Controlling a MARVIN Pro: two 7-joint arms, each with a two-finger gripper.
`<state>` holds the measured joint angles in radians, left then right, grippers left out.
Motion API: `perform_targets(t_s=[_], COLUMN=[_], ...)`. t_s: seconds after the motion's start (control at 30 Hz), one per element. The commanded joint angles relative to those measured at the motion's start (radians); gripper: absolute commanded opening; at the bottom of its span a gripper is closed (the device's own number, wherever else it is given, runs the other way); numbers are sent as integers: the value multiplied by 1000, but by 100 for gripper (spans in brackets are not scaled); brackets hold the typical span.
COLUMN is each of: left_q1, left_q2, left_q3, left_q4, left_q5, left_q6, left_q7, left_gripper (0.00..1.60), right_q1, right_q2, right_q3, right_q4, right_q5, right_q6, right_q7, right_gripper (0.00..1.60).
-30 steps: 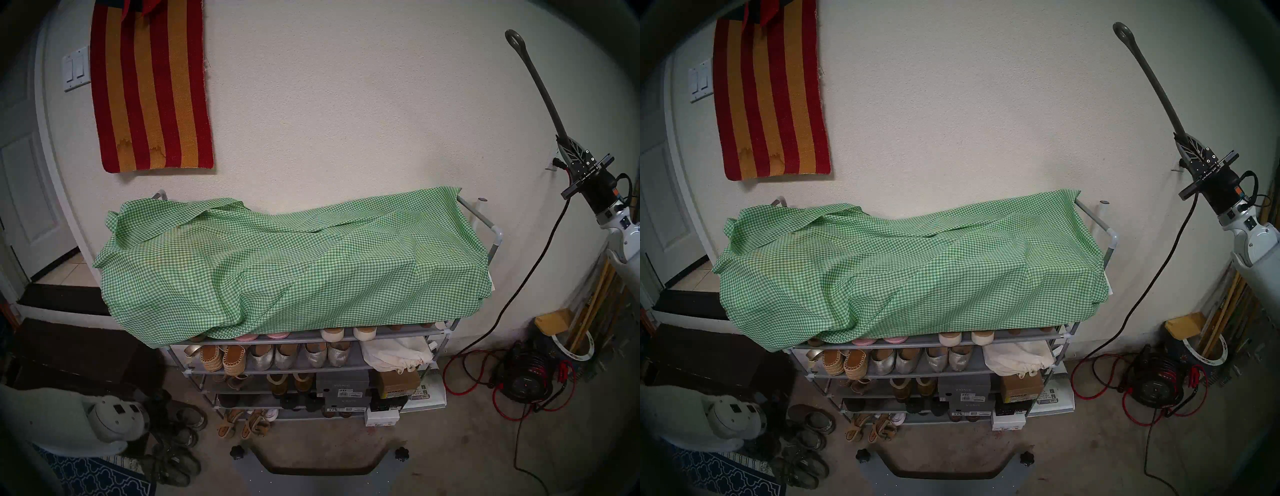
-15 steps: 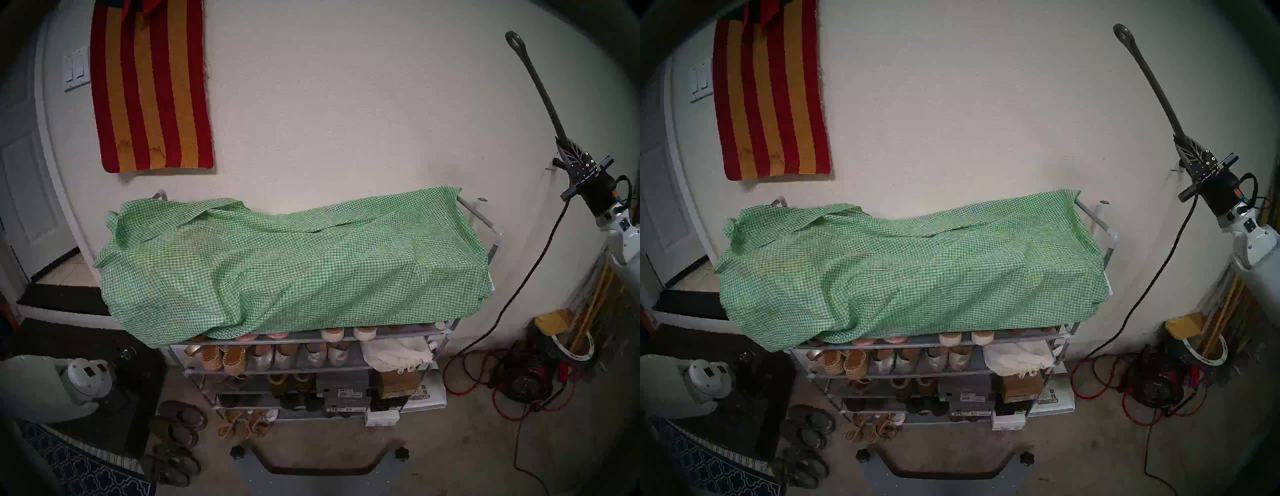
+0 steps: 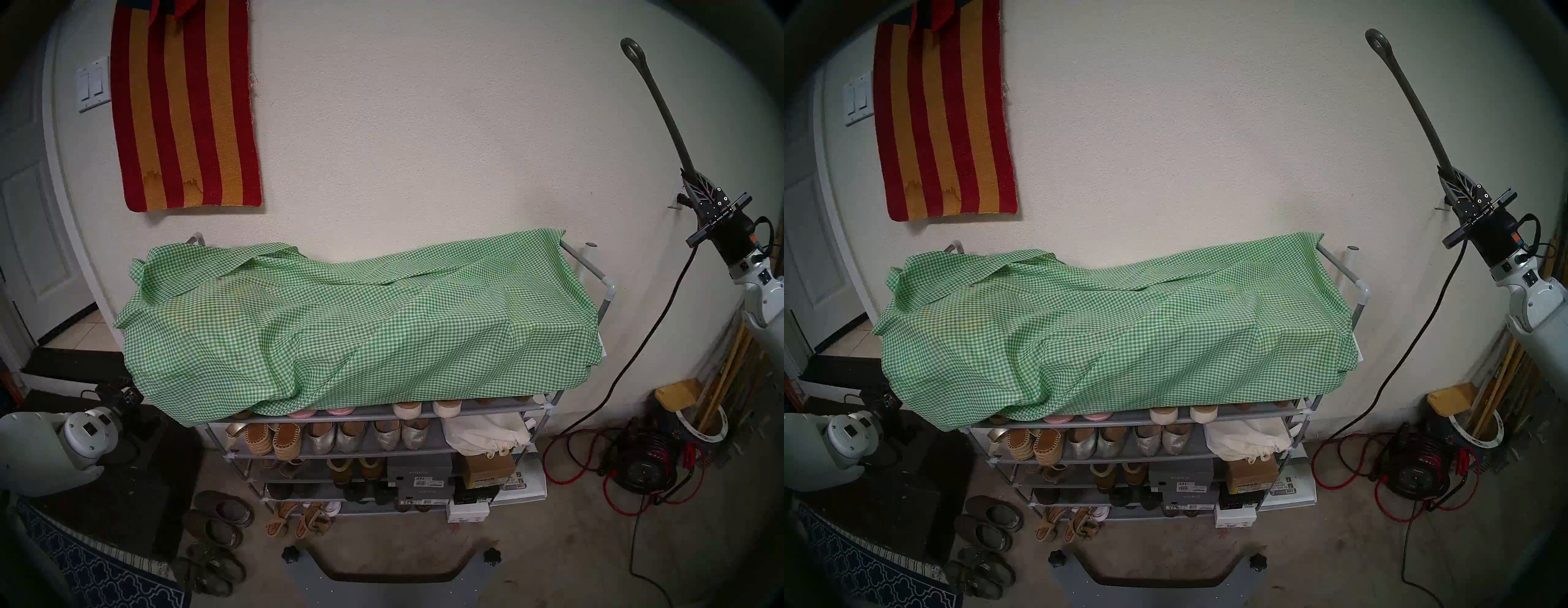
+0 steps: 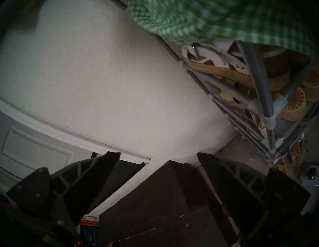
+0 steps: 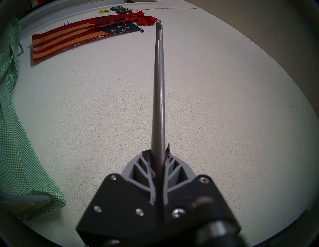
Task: Lift the object off the cloth, cover the shoe rack with the cloth, put the object back
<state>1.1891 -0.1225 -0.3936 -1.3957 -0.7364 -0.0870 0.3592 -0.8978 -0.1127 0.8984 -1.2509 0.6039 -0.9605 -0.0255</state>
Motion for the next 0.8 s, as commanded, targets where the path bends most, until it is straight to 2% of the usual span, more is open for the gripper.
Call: perform_targets(t_s=[0.0, 0.33, 0.57, 0.77], left_q1=[6, 15, -65, -123], left_q2=[12, 15, 15, 16], left_q3=[-11, -17, -109, -192], left_q4=[17, 62, 118, 124], left_q5=[11, 26, 41, 68], left_q6=[-51, -119, -183, -247], left_q7=[24, 62, 130, 172], left_gripper=[160, 160, 160, 160], right_q1=[-5, -19, -27, -35], right_q2=[6, 7, 7, 7], right_q3=[11, 22, 27, 32], right_q4=[-2, -7, -10, -13], right_q5=[0, -2, -2, -2], right_q6=[1, 1, 1, 1], right_q7=[-12, -27, -35, -42], right_gripper=[0, 0, 0, 0])
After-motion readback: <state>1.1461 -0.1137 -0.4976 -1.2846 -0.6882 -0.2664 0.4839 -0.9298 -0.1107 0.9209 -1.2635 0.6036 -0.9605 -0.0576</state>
